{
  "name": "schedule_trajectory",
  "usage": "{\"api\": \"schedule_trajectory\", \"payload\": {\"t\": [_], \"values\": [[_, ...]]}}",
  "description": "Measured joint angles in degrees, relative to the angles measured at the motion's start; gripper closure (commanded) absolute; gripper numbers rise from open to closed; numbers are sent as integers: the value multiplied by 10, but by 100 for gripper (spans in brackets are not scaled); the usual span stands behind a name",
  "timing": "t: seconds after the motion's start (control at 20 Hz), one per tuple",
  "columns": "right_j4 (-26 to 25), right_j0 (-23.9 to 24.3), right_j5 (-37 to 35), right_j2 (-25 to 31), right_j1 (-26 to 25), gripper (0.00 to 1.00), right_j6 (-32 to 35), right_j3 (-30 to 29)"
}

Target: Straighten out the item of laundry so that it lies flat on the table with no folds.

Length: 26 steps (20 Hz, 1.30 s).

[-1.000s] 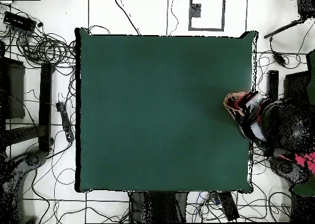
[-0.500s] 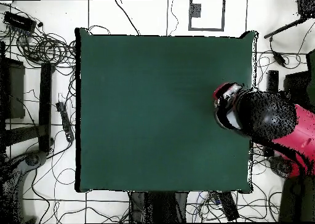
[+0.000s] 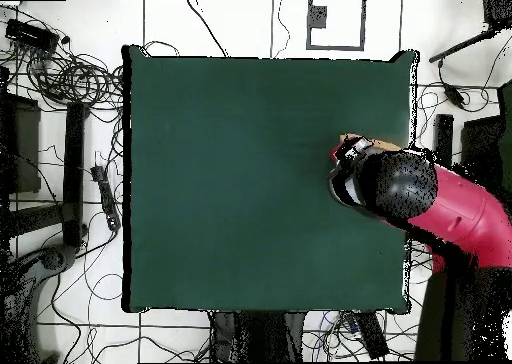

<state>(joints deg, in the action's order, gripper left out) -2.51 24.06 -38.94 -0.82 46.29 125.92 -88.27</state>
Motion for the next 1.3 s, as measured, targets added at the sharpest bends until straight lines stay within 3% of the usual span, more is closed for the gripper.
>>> {"api": "schedule_trajectory", "payload": {"t": [0.35,0.7,1.3], "values": [[58,-6,103,-26,-35,100,57,-31],[102,-9,159,-42,-54,100,86,-69],[143,-47,171,-87,-58,100,88,-97]]}}
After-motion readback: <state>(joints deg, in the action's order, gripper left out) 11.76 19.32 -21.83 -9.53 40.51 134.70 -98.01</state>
